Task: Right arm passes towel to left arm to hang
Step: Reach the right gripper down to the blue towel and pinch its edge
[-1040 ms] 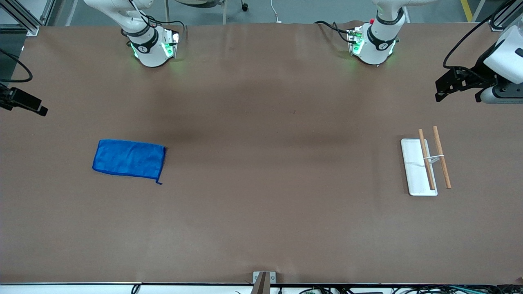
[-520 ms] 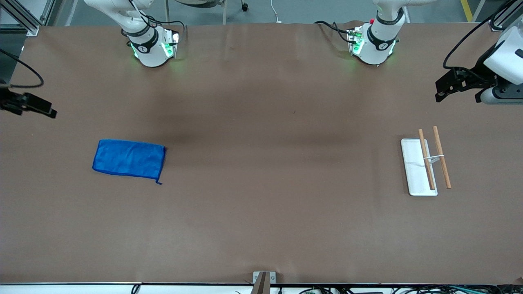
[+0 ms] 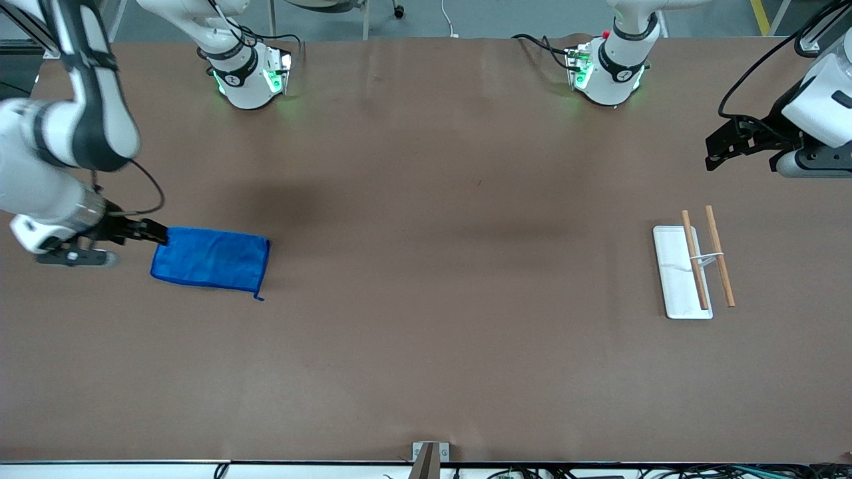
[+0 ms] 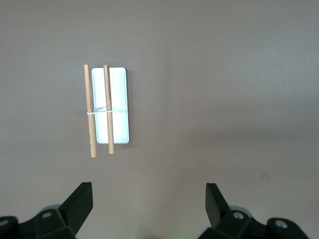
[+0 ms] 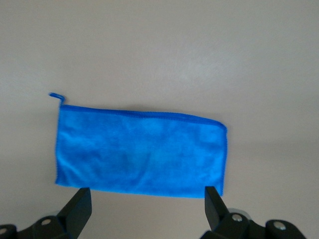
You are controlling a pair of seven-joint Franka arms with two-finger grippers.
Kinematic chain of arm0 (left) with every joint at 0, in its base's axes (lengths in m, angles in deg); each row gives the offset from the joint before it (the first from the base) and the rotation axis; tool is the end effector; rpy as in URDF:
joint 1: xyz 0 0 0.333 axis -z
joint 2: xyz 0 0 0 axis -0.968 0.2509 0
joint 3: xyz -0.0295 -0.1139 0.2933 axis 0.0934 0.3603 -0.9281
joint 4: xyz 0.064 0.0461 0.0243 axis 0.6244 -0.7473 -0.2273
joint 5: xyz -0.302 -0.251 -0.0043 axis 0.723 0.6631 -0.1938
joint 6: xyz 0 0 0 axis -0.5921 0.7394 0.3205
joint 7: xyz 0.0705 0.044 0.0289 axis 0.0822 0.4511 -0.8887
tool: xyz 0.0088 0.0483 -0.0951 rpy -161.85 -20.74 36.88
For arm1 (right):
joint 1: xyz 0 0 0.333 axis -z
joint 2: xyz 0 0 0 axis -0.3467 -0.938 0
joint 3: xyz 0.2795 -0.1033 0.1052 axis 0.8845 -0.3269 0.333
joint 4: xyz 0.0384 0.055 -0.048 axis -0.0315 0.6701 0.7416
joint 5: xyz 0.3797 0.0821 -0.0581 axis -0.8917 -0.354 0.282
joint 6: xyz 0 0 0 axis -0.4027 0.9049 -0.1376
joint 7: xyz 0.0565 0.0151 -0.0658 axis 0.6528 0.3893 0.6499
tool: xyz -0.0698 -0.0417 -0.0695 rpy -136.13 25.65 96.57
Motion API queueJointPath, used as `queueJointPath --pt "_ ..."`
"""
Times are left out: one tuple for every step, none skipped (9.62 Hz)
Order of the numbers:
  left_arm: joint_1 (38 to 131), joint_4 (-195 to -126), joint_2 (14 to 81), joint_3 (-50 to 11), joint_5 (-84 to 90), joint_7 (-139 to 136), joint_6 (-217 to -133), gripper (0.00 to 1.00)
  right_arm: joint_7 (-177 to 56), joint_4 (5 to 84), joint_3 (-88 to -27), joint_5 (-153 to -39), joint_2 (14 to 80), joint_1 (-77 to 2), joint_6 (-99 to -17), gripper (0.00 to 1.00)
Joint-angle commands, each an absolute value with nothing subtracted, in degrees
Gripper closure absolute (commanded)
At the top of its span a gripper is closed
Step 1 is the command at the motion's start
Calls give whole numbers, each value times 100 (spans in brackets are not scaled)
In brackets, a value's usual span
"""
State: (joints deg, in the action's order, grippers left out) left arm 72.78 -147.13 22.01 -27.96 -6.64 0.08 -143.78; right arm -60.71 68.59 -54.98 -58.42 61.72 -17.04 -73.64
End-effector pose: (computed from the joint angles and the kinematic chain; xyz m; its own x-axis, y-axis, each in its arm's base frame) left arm 0.5445 -0.0646 0.6475 0.9993 -0.0364 -0.0081 -0.0365 -0.9992 -0.0172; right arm 0.5535 -0.0617 0.3286 0.9997 -0.0182 -0.0159 -0.0180 -0.9998 0.0128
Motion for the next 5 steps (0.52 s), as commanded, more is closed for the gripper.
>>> queueJointPath --pt "7248 -14738 2300 -2779 -629 -37 -14381 0 -5957 7439 -5440 -5728 5809 -1650 -8339 0" --pt "7231 -14738 2300 -2779 -620 -28 -14372 0 -5869 7685 -5440 -5728 5633 -1633 -8874 0" --pt "7230 -14738 2308 -2779 -637 -54 -14372 0 -5851 7896 -5440 -5728 5414 -1607 -9497 0" --pt "7283 -14738 2317 -2788 -646 -115 -14381 0 -5851 7976 -5432 -5728 5229 -1598 -9834 1" --pt "7301 -14738 2317 -2779 -646 -81 -14372 0 -5851 7977 -5432 -5728 5183 -1606 -9846 5"
